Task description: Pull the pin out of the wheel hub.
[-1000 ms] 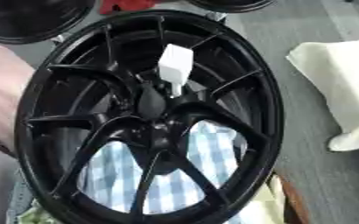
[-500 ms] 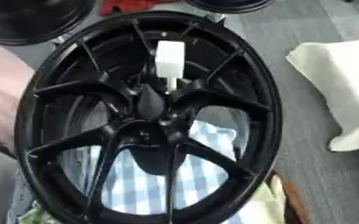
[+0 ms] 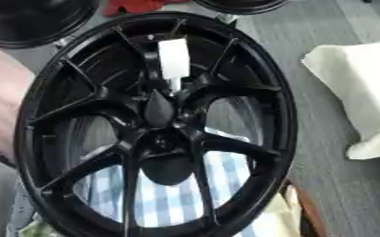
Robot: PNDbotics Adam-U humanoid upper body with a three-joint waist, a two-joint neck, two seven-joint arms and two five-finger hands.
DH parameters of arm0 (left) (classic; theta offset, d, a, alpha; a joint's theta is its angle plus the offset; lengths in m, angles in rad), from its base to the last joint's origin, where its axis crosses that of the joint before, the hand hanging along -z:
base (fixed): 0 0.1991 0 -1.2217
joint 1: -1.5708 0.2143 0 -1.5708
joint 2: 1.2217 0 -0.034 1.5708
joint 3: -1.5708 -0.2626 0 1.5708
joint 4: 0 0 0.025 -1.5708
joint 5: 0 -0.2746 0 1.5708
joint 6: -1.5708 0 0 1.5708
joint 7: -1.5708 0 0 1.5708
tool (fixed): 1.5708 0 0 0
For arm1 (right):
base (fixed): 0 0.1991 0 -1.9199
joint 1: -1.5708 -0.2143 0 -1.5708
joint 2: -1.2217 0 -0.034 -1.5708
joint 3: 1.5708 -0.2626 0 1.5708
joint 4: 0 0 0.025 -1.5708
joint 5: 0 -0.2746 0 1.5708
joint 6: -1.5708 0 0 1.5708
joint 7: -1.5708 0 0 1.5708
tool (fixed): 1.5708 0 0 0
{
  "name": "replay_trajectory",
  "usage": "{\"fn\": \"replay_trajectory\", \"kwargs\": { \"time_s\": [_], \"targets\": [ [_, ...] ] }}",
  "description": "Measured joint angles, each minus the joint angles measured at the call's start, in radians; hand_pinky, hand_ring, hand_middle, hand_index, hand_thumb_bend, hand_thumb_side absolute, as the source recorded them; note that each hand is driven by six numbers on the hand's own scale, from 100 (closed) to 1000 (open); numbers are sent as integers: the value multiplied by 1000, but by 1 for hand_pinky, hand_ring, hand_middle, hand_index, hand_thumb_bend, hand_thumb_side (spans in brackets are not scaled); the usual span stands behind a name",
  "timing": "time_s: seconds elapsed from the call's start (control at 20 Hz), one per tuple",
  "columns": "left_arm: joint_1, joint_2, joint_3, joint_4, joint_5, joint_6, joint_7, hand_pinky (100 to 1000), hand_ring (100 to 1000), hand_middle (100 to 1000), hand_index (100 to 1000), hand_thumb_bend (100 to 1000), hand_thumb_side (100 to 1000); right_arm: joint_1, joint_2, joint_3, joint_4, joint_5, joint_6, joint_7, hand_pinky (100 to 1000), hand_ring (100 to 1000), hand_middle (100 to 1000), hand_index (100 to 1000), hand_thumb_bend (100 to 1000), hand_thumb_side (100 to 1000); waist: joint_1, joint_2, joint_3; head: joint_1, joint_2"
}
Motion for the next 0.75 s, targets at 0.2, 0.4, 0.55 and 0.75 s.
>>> {"fn": "replay_trajectory", "kwargs": {
  "time_s": [0.2,0.4,0.55,0.75],
  "targets": [
    [0,0,0,0,1,0,0,768,905,662,759,154,812,-2,2,0,-6,-6,11,-22,902,945,821,902,100,100,0,0,0,0,0],
    [0,0,0,0,1,1,-1,768,905,662,759,153,813,-14,9,1,-71,-68,-2,-57,871,862,715,847,100,163,0,-1,1,-1,0],
    [0,0,0,0,1,2,-2,768,905,662,759,154,812,-25,15,9,-162,-121,-18,-80,857,818,651,821,100,193,-1,-1,2,-12,0],
    [0,0,0,0,1,3,-4,768,905,662,759,155,811,-48,16,29,-302,-195,-39,-118,854,812,654,818,100,202,-4,-3,6,-33,-1]
  ]
}}
